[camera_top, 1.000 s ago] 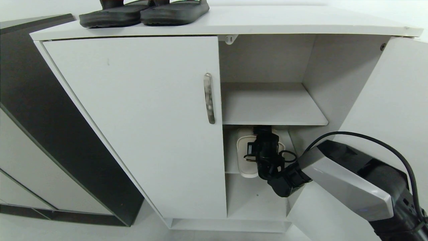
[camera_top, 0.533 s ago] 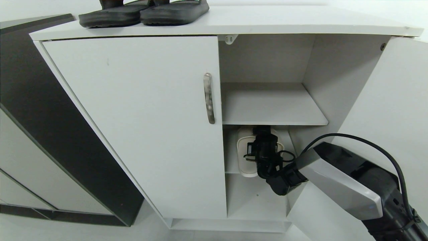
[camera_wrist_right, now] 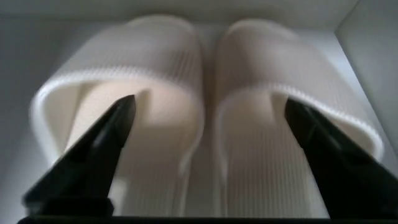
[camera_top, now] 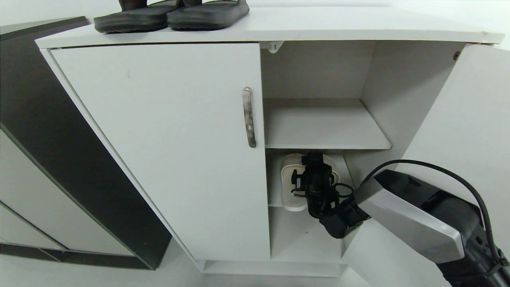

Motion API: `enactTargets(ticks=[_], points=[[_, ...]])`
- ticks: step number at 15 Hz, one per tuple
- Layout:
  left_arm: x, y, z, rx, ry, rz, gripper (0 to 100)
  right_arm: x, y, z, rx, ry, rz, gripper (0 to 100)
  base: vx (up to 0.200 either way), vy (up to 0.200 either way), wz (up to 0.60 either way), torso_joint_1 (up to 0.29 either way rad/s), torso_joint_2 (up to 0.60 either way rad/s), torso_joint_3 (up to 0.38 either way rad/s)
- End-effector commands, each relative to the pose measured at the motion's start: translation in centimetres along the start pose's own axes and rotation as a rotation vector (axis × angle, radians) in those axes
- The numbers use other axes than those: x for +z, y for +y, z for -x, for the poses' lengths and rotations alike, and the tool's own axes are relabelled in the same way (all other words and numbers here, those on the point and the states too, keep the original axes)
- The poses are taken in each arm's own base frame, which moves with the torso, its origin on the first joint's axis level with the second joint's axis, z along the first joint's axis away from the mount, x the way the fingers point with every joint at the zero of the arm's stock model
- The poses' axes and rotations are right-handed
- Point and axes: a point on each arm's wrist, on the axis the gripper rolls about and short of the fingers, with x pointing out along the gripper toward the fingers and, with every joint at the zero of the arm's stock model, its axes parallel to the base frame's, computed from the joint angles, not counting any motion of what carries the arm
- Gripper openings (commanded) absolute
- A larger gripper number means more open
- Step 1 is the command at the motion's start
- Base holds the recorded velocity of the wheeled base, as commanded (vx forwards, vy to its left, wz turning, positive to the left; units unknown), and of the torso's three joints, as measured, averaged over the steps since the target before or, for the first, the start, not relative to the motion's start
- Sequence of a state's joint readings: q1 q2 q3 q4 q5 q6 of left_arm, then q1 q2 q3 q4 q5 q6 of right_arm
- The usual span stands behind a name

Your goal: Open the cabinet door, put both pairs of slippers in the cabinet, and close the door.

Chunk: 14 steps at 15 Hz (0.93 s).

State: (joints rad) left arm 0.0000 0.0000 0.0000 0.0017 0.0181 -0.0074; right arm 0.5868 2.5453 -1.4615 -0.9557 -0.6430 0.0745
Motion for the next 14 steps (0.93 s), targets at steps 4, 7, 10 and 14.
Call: enactTargets(ticks=[4,7,10,14], points=[[0.0,0.0,0.0,0.002,0.001,0.0,0,2.8,-1.0,7.4,0.072,-0.012,-0.002,100,0.0,0.0,0.0,0.0,0.0,0.0],[0.0,0.0,0.0,0.0,0.001,-0.001,0,1.6,-2.3,12.4,0.133,0.006,0.022,100,0.0,0.0,0.0,0.0,0.0,0.0],[0.0,0.0,0.0,0.0,0.001,0.0,0,0.8,-2.7,13.6,0.15,0.005,0.051,100,0.0,0.0,0.0,0.0,0.0,0.0],[0.0,0.0,0.0,0.0,0.001,-0.001,0,0.8,-2.2,13.5,0.158,-0.002,0.068,100,0.0,0.0,0.0,0.0,0.0,0.0]])
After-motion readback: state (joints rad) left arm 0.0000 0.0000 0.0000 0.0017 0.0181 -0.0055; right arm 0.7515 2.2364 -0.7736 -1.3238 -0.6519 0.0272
